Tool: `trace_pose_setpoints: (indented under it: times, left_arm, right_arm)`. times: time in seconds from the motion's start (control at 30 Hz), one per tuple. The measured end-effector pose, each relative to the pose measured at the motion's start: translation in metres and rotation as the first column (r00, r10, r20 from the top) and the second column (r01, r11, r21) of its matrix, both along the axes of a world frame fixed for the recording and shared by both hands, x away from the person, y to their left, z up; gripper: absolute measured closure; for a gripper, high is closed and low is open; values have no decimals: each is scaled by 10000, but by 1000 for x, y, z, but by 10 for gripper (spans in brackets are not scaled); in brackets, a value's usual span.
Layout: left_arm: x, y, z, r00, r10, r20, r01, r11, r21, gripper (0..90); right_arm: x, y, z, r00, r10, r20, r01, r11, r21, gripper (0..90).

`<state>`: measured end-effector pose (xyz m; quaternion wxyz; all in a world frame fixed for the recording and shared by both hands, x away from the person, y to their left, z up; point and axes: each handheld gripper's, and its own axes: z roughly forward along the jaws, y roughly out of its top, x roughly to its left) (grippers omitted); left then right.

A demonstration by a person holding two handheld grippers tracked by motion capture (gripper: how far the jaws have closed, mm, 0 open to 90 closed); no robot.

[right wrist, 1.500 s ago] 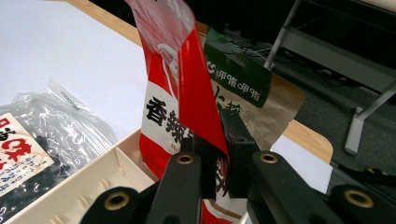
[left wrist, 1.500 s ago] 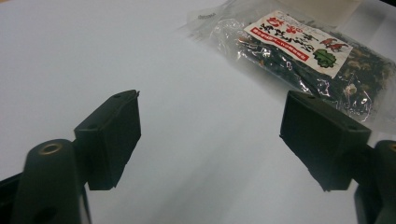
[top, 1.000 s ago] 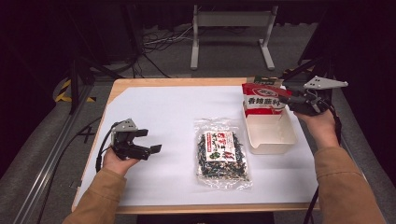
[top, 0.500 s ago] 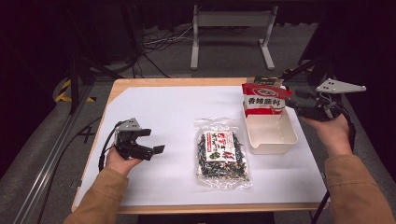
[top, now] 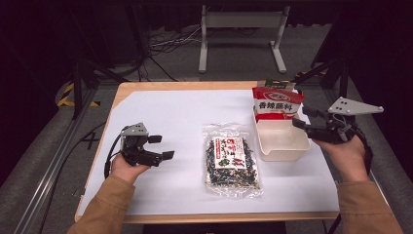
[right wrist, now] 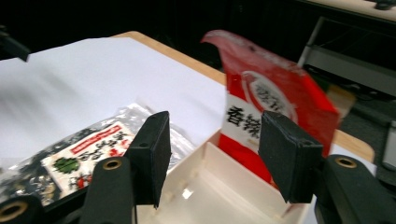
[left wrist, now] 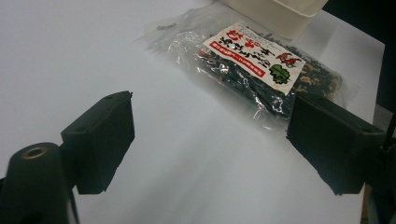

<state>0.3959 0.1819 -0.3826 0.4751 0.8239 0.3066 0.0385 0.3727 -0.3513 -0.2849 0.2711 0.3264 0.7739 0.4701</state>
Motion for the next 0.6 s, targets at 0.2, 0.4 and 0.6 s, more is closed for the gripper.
trace_pose_setpoints:
  times: [0.2, 0.4, 0.6]
  left_arm:
    - [1, -3, 2, 9999, -123, -76, 124, 9999, 60, 187]
    - [3, -9, 6, 9998, -189, 3, 189, 9998, 61, 176]
    - [8, -16, 8, 9998, -166, -63, 167, 9998, 123, 126]
  right_arm:
    - [-12, 13, -12, 9988, 393, -298, -392, 9992, 50, 438]
    - [-22, 17, -25, 9979, 567, -309, -557, 9979, 321, 421]
    - [-23, 19, -28, 9976, 561, -407, -553, 9982, 215, 401]
